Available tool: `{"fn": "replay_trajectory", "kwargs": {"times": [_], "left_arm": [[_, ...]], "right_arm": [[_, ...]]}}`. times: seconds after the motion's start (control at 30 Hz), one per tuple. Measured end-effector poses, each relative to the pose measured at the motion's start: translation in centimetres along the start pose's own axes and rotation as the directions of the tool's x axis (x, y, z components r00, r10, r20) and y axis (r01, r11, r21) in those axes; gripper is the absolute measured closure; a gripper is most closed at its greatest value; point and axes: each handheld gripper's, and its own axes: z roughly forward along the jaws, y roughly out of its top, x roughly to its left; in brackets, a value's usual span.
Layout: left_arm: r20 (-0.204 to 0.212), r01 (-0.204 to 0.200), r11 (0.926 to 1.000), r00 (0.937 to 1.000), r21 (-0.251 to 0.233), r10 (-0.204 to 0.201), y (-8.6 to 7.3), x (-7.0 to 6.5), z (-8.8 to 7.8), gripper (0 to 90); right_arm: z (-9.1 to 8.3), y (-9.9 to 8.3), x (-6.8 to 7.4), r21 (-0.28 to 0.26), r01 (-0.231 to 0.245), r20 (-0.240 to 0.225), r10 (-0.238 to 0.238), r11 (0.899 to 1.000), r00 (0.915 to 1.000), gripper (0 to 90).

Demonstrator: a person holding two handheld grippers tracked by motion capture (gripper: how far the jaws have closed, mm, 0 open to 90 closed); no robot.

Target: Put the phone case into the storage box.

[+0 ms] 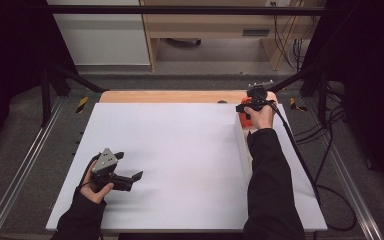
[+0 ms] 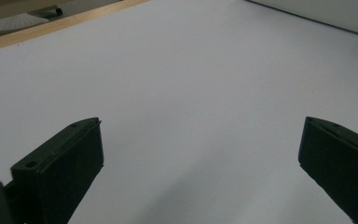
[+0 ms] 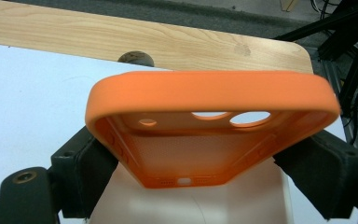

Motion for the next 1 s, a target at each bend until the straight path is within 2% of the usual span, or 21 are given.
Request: {"fn": "replay_trajectory", "kwargs": {"times": [0.27,0.5,0.63,1.0], "left_arm": [[0.001,-0.001,1.0,1.0,0.001,0.001,0.0,0.0,0.0,0.0],[0.001,-0.001,1.0,1.0,0.001,0.001,0.0,0.0,0.0,0.0],[0.002,-0.002,1.0,1.0,0.002,0.002,0.0,0.0,0.1,0.0],[0.002,-0.001,1.0,1.0,0.0,0.001,0.0,0.0,0.0,0.0]], "right_arm": [[0.1,0.0,-0.1,-0.009,-0.012,-0.006,0.012,1.0,0.9999,14.2],[0.2,0.0,-0.2,-0.036,-0.022,-0.031,0.021,0.999,0.9993,4.9],[0.0,0.0,-0.4,-0.063,-0.023,-0.031,0.021,0.998,0.9993,3.7],[-1.5,0.0,-1.0,-0.129,-0.013,-0.054,0.006,0.992,0.9985,2.1]]}}
